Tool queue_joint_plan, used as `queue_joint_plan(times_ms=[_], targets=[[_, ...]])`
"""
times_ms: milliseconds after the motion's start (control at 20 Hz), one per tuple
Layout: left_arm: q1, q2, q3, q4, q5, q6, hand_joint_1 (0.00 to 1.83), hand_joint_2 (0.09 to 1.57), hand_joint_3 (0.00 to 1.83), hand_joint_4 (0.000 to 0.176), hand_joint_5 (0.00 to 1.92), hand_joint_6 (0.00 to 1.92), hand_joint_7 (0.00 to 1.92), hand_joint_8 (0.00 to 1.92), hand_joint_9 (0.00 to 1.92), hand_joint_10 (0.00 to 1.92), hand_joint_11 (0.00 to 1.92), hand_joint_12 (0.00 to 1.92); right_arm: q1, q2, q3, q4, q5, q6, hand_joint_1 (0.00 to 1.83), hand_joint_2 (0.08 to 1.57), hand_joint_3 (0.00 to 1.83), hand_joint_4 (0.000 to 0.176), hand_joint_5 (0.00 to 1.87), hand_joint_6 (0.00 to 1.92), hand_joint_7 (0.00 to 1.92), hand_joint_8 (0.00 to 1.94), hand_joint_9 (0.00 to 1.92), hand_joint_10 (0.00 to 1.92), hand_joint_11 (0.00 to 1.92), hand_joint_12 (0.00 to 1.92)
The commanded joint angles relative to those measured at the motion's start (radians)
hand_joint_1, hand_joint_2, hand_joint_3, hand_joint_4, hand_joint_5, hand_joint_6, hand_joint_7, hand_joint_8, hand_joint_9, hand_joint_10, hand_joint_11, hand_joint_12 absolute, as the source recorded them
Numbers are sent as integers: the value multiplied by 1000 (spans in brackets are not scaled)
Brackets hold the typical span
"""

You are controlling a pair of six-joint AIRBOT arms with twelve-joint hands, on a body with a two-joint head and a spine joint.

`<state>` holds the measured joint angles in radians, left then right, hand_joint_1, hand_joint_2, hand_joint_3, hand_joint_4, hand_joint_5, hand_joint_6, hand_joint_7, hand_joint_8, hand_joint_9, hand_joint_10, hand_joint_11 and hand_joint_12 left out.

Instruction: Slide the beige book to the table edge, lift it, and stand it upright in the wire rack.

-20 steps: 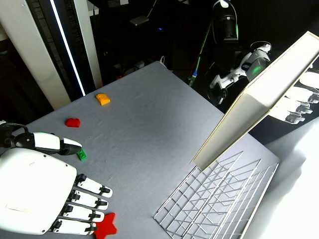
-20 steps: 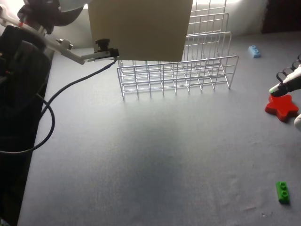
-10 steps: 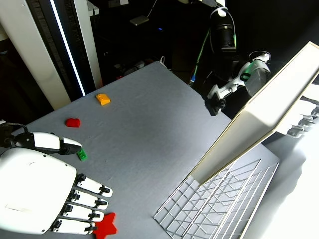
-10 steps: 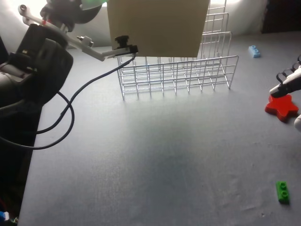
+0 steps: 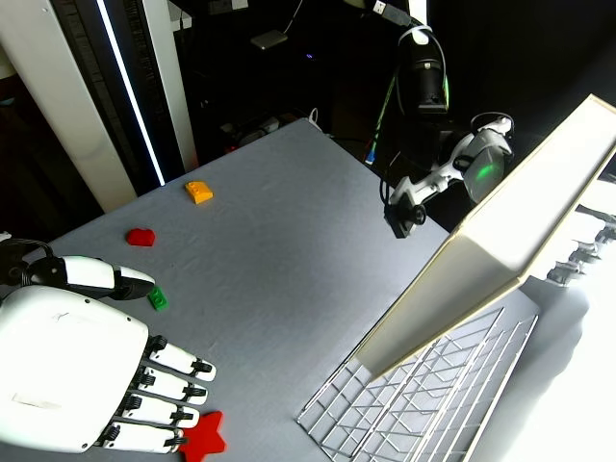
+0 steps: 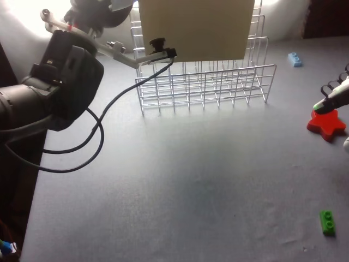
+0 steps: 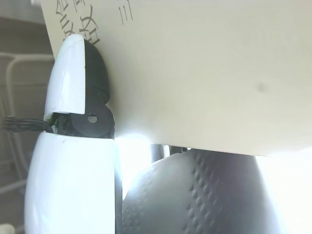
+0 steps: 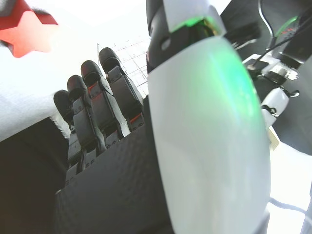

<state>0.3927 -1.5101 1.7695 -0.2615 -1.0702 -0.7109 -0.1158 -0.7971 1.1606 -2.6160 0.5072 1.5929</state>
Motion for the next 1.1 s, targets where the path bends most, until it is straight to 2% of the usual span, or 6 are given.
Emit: queue_joint_plan(times_ms=[0,150,400,1050], targets=[[-4,-1,14,-12,-128,-16,1482,1198,1,0,722,1319,662,1274,784,1285,661,1587,14,8,0,19,-64,1,250,1063,0,0,266,3,267,3,266,2,0,773],[-2,-9,22,-12,-129,-16,1482,1193,0,0,726,1309,680,1249,776,1277,694,1573,14,8,1,19,-65,1,271,1065,0,0,264,3,255,5,246,5,0,727],[17,-34,44,-23,-136,-18,1480,1201,0,0,715,1309,645,1288,775,1277,684,1605,15,8,1,19,-63,-2,247,1075,2,0,266,0,268,0,260,0,0,765],[56,-125,156,-38,-151,-28,1480,1197,0,0,729,1299,630,1311,754,1283,731,1552,17,5,1,19,-55,-9,286,1059,0,0,266,0,258,0,255,0,0,768]])
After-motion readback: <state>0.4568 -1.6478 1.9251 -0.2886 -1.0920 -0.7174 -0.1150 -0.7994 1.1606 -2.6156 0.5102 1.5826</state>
